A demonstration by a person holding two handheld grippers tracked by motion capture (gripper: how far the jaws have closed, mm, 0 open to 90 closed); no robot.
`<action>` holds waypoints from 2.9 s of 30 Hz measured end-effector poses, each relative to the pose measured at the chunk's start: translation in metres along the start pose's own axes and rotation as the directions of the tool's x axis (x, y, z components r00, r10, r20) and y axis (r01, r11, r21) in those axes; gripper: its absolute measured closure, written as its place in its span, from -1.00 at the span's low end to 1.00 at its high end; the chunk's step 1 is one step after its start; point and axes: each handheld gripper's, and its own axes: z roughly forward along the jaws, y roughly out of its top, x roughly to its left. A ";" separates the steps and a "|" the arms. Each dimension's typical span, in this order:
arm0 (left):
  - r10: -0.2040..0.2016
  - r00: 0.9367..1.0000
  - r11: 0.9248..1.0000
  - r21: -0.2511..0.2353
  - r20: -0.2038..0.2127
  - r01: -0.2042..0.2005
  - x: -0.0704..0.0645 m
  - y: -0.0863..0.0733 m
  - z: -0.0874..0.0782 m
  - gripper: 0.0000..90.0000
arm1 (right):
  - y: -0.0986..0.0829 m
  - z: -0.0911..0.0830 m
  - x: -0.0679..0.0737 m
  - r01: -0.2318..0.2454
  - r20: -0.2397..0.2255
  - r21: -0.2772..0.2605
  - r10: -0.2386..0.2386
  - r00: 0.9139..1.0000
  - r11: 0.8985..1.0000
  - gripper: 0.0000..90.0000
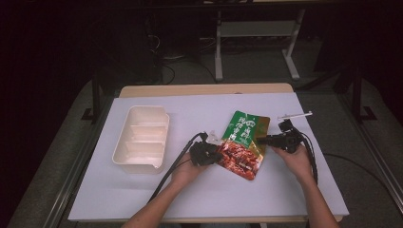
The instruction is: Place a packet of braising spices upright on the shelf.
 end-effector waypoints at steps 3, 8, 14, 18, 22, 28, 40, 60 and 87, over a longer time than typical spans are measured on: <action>0.000 1.000 1.000 0.000 0.001 0.000 0.000 0.000 0.000 1.00 | 0.001 0.011 -0.005 -0.011 -0.009 0.017 0.011 1.000 1.000 0.51; -0.001 1.000 1.000 -0.005 0.004 0.001 0.000 0.000 0.000 1.00 | -0.001 0.024 -0.012 -0.046 -0.029 0.015 0.046 0.999 0.999 0.63; -0.010 1.000 1.000 -0.027 0.012 0.011 0.000 -0.003 -0.001 0.97 | 0.000 0.023 -0.012 -0.034 -0.025 0.000 0.034 0.999 0.999 0.97; -0.018 0.999 0.997 -0.069 0.029 0.020 -0.001 -0.006 -0.008 0.92 | 0.003 0.017 -0.006 -0.011 -0.022 -0.021 0.010 1.000 1.000 0.98; -0.003 1.000 0.994 -0.105 0.030 0.007 -0.005 -0.008 -0.021 0.85 | 0.007 0.009 0.001 -0.002 -0.044 -0.054 -0.001 0.999 0.999 0.99; -0.004 0.999 0.991 -0.136 0.036 0.009 -0.010 -0.017 -0.034 0.71 | 0.015 -0.004 0.016 0.039 -0.062 -0.098 -0.045 0.997 0.994 0.99; -0.002 0.998 0.982 -0.189 0.062 0.014 -0.029 -0.046 -0.057 0.53 | 0.030 -0.021 0.056 0.166 -0.092 -0.145 -0.180 0.979 0.975 0.99; 0.036 0.998 0.971 -0.237 0.055 -0.022 -0.049 -0.085 -0.089 0.24 | 0.052 -0.027 0.119 0.322 -0.100 -0.157 -0.340 0.935 0.934 0.99; 0.044 0.998 0.967 -0.252 0.051 -0.029 -0.058 -0.119 -0.111 0.08 | 0.085 -0.014 0.175 0.386 -0.184 -0.204 -0.423 0.887 0.899 0.99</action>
